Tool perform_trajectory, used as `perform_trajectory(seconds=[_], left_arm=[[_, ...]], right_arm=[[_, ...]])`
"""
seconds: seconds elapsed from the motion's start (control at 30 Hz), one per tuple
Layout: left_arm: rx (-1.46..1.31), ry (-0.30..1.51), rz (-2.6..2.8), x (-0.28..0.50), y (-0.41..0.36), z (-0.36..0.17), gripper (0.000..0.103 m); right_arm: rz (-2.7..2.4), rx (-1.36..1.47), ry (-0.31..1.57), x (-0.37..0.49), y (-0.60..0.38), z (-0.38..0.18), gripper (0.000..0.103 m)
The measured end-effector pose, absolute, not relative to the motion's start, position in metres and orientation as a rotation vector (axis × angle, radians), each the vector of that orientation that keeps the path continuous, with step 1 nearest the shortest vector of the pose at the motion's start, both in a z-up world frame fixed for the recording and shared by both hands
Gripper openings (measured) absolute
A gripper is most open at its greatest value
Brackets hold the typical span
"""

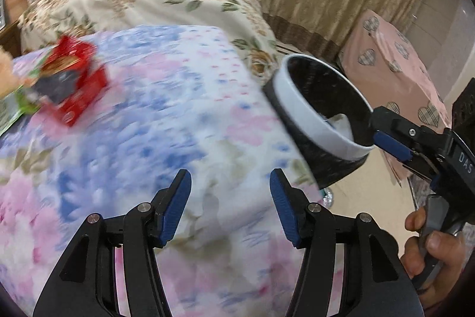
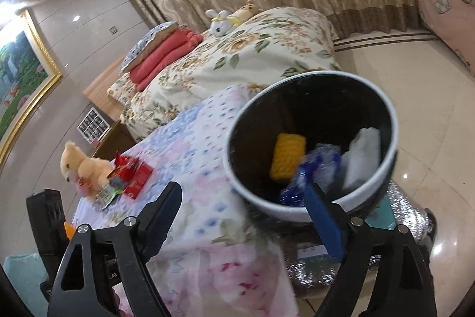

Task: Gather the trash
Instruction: 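Move both open tools back over the remaining trash on the bed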

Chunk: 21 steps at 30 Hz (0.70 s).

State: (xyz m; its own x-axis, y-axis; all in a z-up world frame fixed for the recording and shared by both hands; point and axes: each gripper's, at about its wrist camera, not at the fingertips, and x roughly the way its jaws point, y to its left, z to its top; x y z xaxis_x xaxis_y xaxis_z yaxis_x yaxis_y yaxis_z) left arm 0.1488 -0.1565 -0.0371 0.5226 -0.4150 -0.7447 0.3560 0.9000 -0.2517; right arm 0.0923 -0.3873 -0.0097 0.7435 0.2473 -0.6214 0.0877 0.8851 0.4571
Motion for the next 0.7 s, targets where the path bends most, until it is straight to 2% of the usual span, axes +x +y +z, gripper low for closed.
perform_trajectory(seconds=[0.7], left_arm=[[-0.213,0.904,-0.252,0.136,-0.03,-0.051,0.056]], right_arm=[[0.271,0.421,0.82,0.109,-0.28,-0.027,0.087]])
